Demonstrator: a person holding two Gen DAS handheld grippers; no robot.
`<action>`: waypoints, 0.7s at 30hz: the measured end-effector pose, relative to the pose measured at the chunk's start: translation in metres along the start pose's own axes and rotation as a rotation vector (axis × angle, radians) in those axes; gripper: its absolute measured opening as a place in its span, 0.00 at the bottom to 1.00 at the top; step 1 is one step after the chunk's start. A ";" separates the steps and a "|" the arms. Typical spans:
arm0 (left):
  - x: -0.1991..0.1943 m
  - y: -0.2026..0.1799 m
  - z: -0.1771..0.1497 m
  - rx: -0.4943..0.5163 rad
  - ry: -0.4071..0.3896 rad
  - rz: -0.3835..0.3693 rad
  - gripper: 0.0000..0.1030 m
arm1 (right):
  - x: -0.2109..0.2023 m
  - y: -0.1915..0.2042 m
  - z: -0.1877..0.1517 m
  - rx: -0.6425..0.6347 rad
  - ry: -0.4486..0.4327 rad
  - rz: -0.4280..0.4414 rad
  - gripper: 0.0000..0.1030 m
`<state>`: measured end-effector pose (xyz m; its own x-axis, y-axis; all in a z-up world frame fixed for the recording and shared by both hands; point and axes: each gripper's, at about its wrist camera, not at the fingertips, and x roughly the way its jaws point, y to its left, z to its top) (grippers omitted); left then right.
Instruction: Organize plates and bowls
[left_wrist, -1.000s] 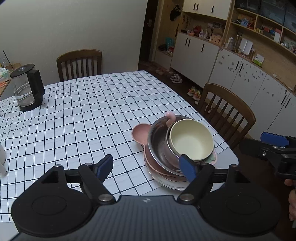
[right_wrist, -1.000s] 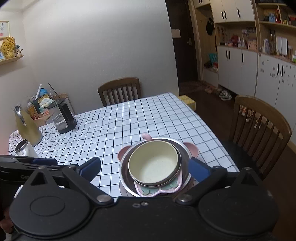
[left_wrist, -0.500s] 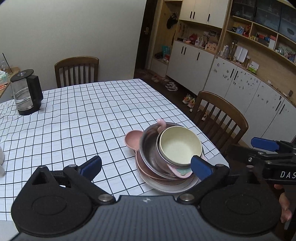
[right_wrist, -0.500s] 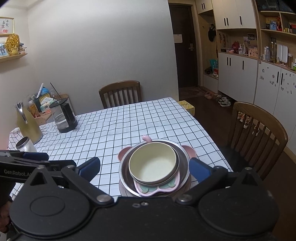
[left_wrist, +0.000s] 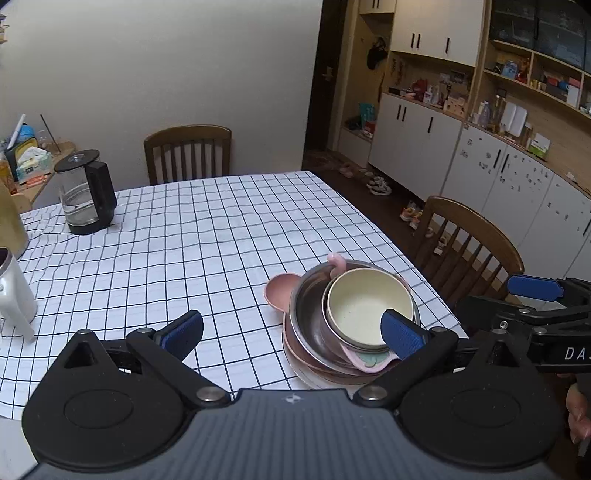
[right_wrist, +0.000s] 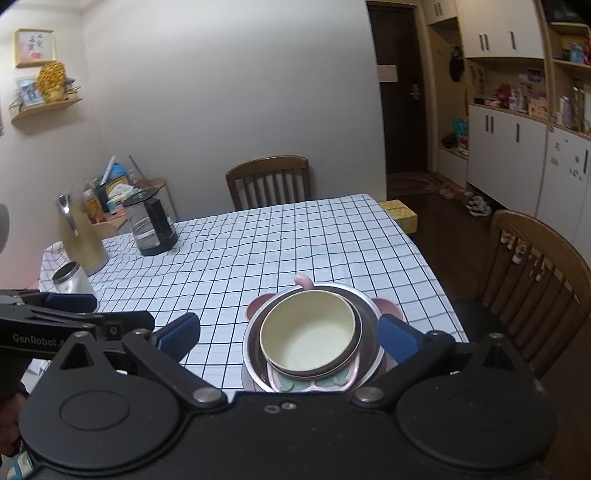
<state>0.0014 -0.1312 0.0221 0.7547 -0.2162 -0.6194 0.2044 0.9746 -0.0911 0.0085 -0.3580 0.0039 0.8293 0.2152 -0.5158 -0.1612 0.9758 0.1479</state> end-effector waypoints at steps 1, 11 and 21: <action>0.000 -0.001 0.000 -0.006 -0.004 0.008 1.00 | 0.000 -0.001 0.001 -0.008 -0.004 0.008 1.00; -0.014 -0.024 -0.006 -0.051 -0.050 0.081 1.00 | -0.005 -0.014 0.004 -0.046 -0.008 0.071 1.00; -0.024 -0.037 -0.013 -0.100 -0.075 0.124 1.00 | -0.015 -0.021 -0.002 -0.079 -0.034 0.083 1.00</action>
<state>-0.0328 -0.1610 0.0299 0.8154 -0.0943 -0.5712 0.0468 0.9941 -0.0974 -0.0017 -0.3818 0.0070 0.8289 0.2950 -0.4754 -0.2705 0.9551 0.1210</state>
